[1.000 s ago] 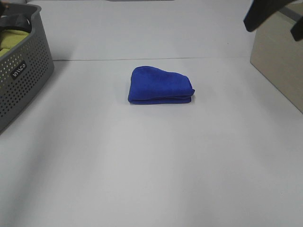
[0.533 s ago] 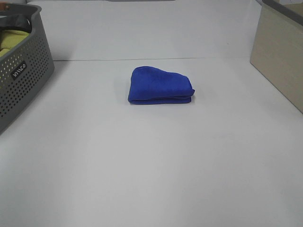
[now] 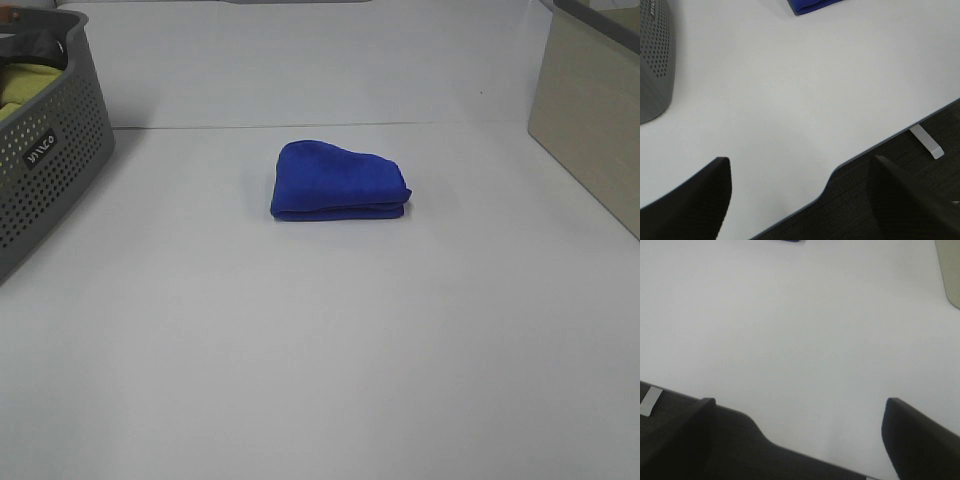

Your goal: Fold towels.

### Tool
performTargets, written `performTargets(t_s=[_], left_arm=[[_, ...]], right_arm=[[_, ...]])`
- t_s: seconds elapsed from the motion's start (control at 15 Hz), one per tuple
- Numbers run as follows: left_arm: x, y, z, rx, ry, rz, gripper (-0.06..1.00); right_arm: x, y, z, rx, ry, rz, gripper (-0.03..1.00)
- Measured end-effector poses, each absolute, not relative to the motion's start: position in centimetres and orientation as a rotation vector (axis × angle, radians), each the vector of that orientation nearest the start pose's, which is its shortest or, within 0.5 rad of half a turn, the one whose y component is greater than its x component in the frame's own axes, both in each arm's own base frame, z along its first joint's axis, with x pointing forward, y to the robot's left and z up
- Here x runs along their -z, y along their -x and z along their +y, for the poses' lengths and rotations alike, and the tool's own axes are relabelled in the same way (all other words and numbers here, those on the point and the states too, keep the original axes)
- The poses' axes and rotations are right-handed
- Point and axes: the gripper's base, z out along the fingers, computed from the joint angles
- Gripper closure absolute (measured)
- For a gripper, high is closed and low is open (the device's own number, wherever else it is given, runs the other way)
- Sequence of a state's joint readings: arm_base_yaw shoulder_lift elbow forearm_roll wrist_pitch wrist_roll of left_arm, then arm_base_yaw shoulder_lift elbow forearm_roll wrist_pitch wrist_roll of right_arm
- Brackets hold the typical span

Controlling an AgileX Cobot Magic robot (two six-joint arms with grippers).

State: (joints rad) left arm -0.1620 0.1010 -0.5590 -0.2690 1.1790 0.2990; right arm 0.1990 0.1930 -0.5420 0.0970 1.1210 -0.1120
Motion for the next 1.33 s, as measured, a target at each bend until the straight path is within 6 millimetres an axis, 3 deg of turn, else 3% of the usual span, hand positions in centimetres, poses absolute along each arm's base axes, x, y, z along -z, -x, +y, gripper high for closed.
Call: performTargets(t_s=[0.2,0.93,1.33], left_arm=[[-28.2,-0.3,-2.4,0.237,-0.551,2.047,0.23],[-28.1,-0.5,-2.3,0.192,-0.511,2.056,0.23],[-28.0,0.8,-2.3,0.094,-0.378,1.981,0.23]], right_arm=[[-27.8,-1.8,1.1,-0.161,0.34,2.194,0.13],[-27.8,-1.8,1.0,-0.141,0.292,2.197,0.13],[-27.9,0.4,0.8,-0.048,0.123,2.051,0.13]])
